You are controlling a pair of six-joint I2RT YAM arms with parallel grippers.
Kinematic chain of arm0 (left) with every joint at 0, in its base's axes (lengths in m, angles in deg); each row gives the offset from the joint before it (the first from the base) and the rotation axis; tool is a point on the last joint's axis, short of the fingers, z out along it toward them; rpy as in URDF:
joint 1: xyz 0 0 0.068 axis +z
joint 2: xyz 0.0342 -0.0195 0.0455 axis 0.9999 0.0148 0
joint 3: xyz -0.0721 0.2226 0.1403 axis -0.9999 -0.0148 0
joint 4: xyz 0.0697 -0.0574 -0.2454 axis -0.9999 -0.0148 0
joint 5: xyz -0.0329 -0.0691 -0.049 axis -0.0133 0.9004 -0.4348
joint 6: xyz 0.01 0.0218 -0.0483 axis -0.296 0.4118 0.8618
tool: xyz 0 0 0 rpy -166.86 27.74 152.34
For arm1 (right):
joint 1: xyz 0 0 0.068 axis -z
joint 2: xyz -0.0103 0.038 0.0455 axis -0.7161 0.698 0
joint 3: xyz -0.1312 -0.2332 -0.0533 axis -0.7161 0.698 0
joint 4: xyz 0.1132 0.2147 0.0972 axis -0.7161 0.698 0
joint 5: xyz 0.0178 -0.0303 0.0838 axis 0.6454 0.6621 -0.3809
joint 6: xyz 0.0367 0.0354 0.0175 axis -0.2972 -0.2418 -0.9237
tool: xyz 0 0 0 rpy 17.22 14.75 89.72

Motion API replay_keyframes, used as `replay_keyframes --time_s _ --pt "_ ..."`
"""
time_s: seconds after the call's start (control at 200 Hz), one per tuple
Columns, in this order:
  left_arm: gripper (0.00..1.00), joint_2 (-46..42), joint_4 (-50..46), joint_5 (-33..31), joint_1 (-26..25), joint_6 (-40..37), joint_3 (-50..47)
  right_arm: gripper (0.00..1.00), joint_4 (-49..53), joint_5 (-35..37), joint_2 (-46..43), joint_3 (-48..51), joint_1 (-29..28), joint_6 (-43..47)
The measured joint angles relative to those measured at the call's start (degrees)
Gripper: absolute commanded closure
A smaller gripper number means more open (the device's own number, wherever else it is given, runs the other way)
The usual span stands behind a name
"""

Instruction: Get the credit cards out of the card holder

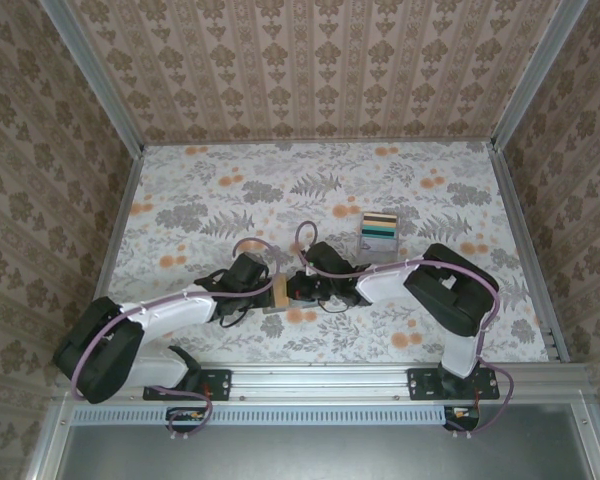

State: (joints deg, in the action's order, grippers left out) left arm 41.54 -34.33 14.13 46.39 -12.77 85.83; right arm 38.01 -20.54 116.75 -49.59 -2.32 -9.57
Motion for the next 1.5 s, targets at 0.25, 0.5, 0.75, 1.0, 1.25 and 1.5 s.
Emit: replay_keyframes --time_s 0.25,0.5,0.75,1.0,1.25,1.5 --pt "1.00 0.2 -0.3 -0.1 0.1 0.0 0.2 1.00 -2.1 0.0 -1.8 3.6 1.9 -1.4" --pt "1.00 0.2 -0.4 -0.1 0.1 0.0 0.3 1.00 -3.6 -0.1 -4.7 7.2 4.1 -2.2" --pt "1.00 0.2 -0.6 0.0 0.1 0.0 0.4 1.00 -3.2 -0.3 -10.5 10.8 7.7 -2.0" --pt "1.00 -0.2 -1.5 0.5 0.1 -0.1 0.6 1.00 2.8 -0.3 -20.2 11.5 8.4 2.5" --pt "0.89 -5.2 -3.9 1.8 0.1 -1.8 0.6 1.00 21.0 3.8 -33.7 4.7 8.4 15.4" --pt "0.17 -13.8 -3.2 2.6 0.1 -5.4 -0.1 1.00 35.2 12.4 -40.0 -3.7 8.4 38.0"
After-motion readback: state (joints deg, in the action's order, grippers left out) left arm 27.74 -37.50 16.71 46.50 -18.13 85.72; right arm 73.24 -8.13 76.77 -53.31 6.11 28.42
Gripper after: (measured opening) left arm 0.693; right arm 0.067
